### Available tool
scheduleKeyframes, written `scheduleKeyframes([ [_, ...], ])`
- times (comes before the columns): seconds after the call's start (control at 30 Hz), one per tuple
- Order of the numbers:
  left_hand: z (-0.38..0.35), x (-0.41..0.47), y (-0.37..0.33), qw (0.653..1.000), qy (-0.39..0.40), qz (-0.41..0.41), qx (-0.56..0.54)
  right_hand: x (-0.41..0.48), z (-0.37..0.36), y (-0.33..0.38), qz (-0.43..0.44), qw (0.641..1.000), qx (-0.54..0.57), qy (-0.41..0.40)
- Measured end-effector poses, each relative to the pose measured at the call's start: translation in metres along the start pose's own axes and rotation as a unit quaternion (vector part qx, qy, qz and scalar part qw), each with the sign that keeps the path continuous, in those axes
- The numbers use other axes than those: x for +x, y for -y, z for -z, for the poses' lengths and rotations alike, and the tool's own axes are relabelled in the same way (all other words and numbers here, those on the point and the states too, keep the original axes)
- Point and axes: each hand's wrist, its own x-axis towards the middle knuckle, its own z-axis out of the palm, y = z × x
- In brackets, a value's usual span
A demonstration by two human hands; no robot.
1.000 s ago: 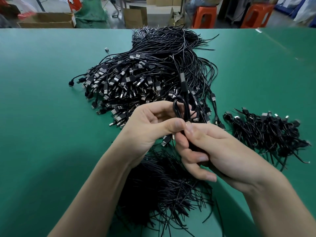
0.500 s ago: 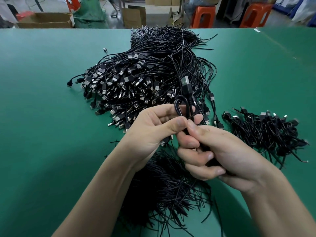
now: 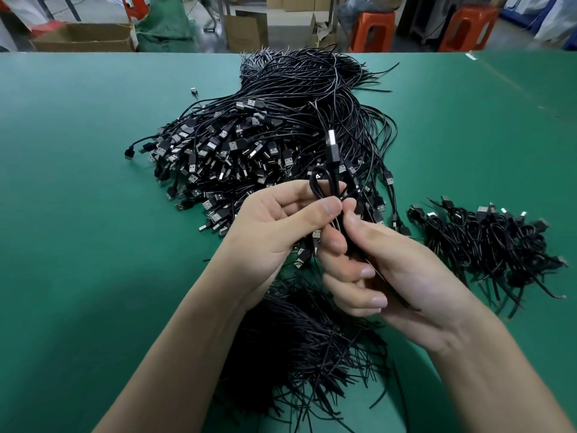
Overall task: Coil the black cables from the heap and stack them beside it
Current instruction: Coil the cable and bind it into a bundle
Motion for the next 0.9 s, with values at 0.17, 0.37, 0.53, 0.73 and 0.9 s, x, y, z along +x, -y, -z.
scheduleKeyframes([
  [0.17,-0.001,0.000,0.002,1.000,0.006,0.012,0.023,0.007,0.003,-0.001,-0.004,0.999,-0.034,-0.010],
  [0.37,0.000,0.000,0.003,0.997,0.018,0.025,0.069,0.009,0.003,0.000,0.005,0.999,-0.032,-0.020],
  [0.53,-0.002,-0.001,-0.001,0.993,0.011,0.018,0.119,0.009,0.000,-0.007,0.024,0.998,-0.040,-0.036],
  [0.73,-0.004,-0.002,-0.003,0.990,0.010,0.035,0.134,0.005,0.000,-0.006,0.045,0.993,-0.088,-0.068],
  [0.9,0.000,-0.002,-0.004,0.991,0.015,0.037,0.127,-0.002,0.003,0.005,0.104,0.901,-0.351,-0.232],
])
